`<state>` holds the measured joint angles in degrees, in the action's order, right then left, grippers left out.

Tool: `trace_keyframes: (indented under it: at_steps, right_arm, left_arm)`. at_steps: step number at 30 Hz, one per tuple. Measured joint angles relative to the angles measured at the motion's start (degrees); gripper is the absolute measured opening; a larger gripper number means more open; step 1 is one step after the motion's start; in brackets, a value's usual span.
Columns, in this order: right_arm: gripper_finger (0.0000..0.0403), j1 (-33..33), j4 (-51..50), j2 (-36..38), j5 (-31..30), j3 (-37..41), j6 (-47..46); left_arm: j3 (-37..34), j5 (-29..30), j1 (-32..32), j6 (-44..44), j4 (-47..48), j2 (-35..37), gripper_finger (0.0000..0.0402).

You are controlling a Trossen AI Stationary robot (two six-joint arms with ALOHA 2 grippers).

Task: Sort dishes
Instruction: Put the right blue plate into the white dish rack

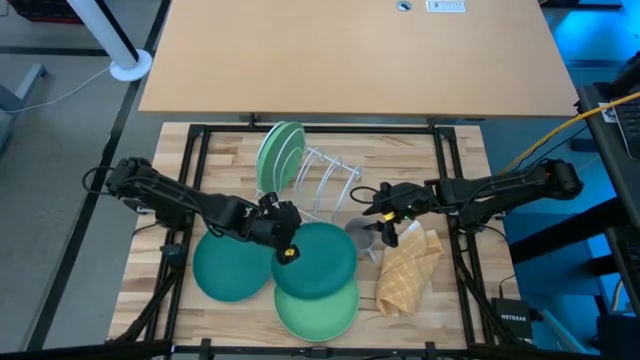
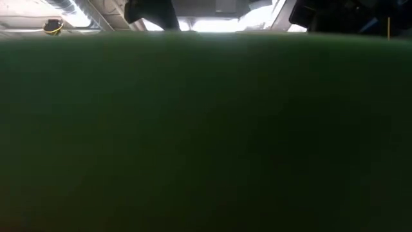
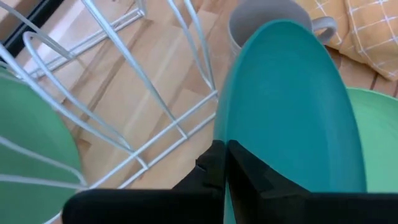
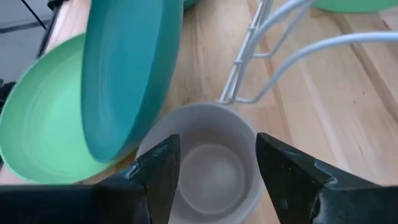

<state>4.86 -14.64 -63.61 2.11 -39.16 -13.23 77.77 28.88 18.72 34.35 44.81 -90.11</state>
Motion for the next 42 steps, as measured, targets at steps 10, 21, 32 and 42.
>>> trace_keyframes:
  at_steps: [10,21,32,42]
  right_arm:
    - [0.0215,0.00,3.43,1.48,0.02,0.00,2.44]
    - [0.0215,0.04,11.78,1.25,0.02,0.00,-0.07]
    - [0.0215,2.91,19.79,-4.02,-1.48,0.02,-1.55]
    - [0.0215,5.79,22.38,-7.96,-11.63,0.02,-1.53]
  left_arm:
    - [5.41,1.51,0.02,-1.11,4.14,0.00,0.0001]
    - [5.63,2.03,0.02,-1.18,4.34,0.00,0.0001]
    - [5.69,2.05,0.00,-1.31,4.31,0.00,0.0001]
    - [5.69,2.06,0.00,-1.34,4.28,0.00,0.0001]
